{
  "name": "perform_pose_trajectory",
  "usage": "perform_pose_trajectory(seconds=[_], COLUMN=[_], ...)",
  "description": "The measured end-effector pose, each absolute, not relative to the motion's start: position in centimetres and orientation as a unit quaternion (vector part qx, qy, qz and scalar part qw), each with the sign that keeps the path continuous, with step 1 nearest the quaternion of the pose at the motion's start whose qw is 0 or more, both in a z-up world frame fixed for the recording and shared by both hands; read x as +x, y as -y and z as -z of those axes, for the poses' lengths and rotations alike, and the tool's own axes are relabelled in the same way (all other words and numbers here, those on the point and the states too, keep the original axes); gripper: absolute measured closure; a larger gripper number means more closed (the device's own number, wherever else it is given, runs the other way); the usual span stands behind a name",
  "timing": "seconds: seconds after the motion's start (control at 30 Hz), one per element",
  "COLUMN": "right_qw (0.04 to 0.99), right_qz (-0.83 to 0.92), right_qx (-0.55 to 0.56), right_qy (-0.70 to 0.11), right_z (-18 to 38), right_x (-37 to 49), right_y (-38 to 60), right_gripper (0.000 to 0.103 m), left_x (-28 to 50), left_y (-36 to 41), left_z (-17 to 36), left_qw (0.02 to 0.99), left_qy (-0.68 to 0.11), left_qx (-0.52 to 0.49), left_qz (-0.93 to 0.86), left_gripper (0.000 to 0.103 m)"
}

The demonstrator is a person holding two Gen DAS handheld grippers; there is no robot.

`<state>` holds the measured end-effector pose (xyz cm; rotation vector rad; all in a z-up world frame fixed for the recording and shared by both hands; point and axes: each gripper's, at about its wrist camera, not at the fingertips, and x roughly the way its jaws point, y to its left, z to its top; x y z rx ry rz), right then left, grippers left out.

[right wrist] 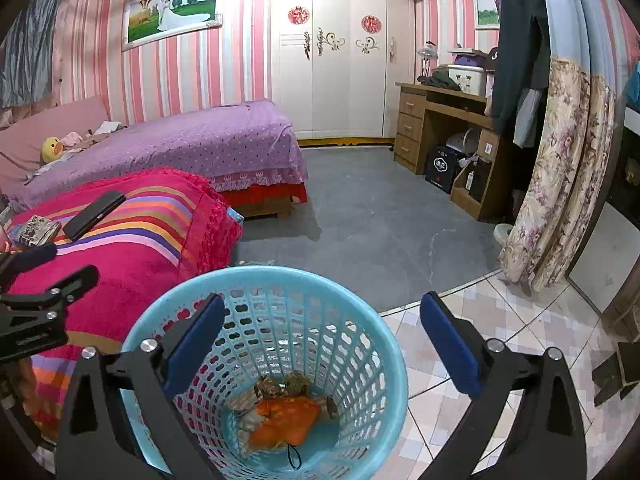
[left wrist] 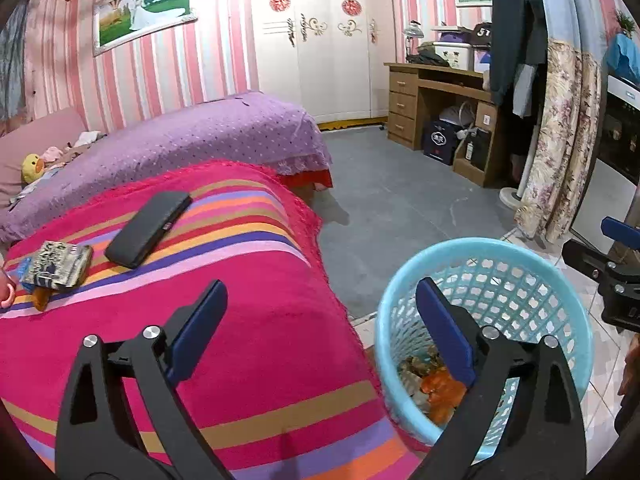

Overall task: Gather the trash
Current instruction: 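Move both tools back from the basket toward the bed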

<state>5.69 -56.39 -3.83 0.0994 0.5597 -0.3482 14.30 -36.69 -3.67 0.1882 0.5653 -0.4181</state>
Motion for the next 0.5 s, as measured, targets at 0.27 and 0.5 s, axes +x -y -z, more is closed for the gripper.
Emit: perform_pose_trajectory(seconds=[0.27,0.5], right_qw=[0.952,0.959], right_qz=[0.15,0.113], right_qx=[0.038,0.026], right_qy=[-0.263,-0.258], right_z=[2.7,2.1], right_x=[7.3,9.6], right_y=[53.2,48.7], right_gripper=[0.006,0.006], left_x=[14.7,16.0], left_y=[32.1,24.5], left_z=[1.6,0.5], left_qw=[0.947,0.957], left_qy=[-0.261,-0.257], left_qx=[0.085,0.077], left_qz=[0.167,0.114], left_gripper=[0.006,0.006])
